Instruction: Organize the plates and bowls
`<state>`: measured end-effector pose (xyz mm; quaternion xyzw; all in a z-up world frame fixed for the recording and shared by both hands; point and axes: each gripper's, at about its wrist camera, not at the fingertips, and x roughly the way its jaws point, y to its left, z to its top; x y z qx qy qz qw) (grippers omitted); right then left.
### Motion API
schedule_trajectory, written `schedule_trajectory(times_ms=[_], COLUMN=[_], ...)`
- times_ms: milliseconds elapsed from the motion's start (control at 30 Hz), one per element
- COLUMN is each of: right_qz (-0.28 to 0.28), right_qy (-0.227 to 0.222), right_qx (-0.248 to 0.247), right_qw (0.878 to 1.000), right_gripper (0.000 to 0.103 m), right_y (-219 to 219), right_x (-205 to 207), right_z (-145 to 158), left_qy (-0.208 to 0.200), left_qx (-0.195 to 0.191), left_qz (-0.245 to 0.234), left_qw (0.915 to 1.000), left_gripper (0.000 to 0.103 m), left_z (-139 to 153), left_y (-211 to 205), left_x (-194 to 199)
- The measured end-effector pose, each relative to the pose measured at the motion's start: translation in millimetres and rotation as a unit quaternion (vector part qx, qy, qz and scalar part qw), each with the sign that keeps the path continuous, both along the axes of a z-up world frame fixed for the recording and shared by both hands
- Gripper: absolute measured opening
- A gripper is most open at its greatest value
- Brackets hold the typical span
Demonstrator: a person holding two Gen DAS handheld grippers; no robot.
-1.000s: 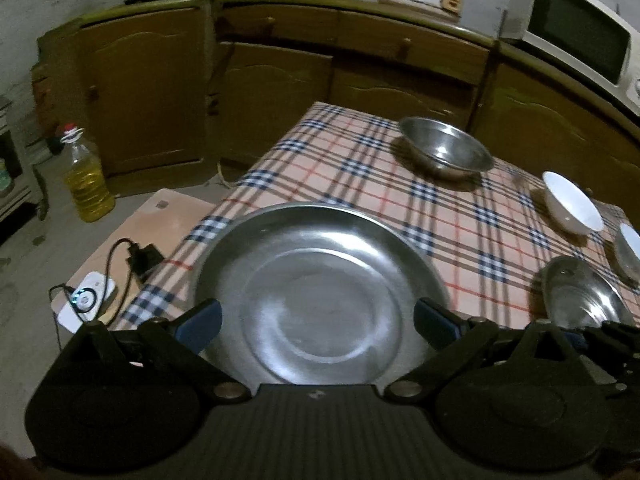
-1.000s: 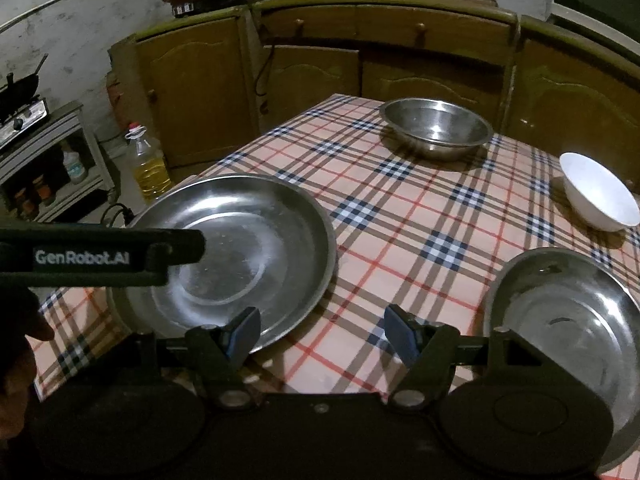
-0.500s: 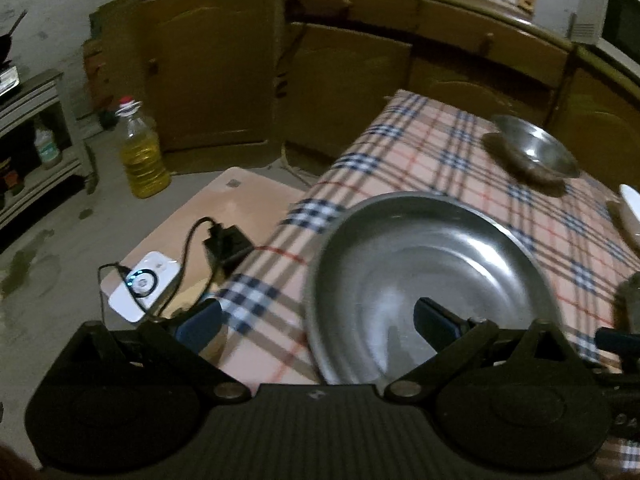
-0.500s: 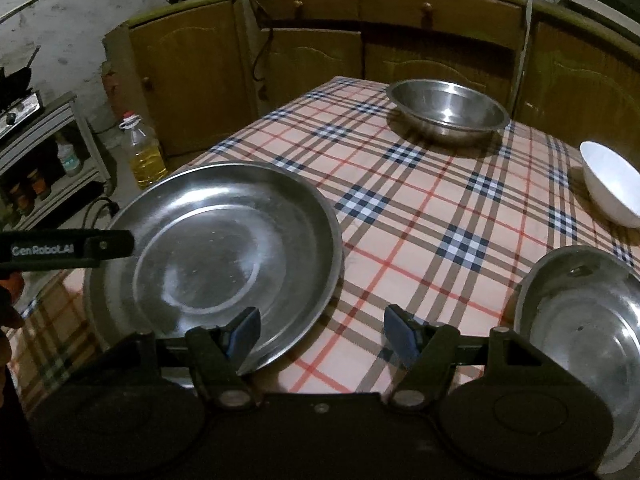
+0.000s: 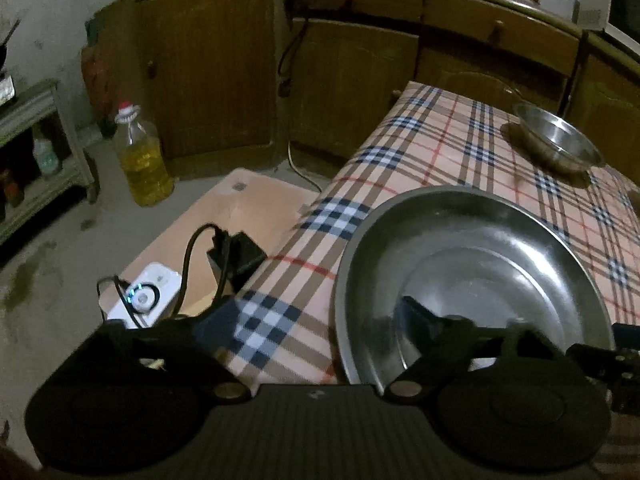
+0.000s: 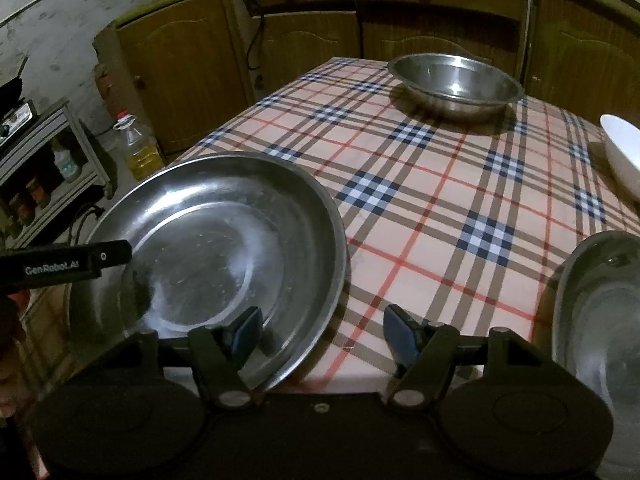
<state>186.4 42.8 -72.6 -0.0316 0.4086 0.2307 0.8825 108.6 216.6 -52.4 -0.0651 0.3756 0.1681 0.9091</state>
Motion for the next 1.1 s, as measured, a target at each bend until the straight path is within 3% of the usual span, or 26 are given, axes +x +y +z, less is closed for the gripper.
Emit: schedule_trajectory(times_ms=[67, 133, 167, 200, 233, 300, 467, 1100], right_qz=[0.002, 0.002, 0.003, 0.005, 0.008, 0.007, -0.002, -0.012], right_qy=[-0.005, -0.007, -0.011, -0.014, -0.014, -0.014, -0.014, -0.061], right_qx=[0.004, 0.003, 0.002, 0.003, 0.006, 0.004, 0.003, 0.019], right_qw=[1.000, 1.000, 1.000, 1.000, 1.000, 1.000, 1.000, 0.998], right_gripper=[0.081, 0.077, 0.064, 0.051, 0.045, 0.041, 0.036, 0.036], right_y=[2, 4, 5, 6, 7, 9, 6, -19], right_x=[1, 2, 1, 1, 1, 0, -2, -29], right_z=[-1, -1, -1, 0, 0, 2, 3, 43], left_qy=[-0.003, -0.006, -0.008, -0.011, -0.014, -0.014, -0.017, -0.039], left_qx=[0.007, 0.011, 0.015, 0.017, 0.014, 0.020, -0.007, -0.016], left_qz=[-0.006, -0.016, -0.026, -0.039, -0.051, -0.050, -0.042, -0.052], left_qw=[1.0000, 0.9998, 0.9995, 0.9990, 0.9985, 0.9985, 0.9989, 0.9978], left_gripper=[0.072, 0.056, 0.051, 0.038, 0.033, 0.032, 0.024, 0.023], left_z=[0, 0, 0, 0, 1, 0, 3, 33], left_y=[-2, -5, -8, -12, -15, -18, -12, -29], left_x=[1, 1, 1, 1, 1, 1, -2, -17])
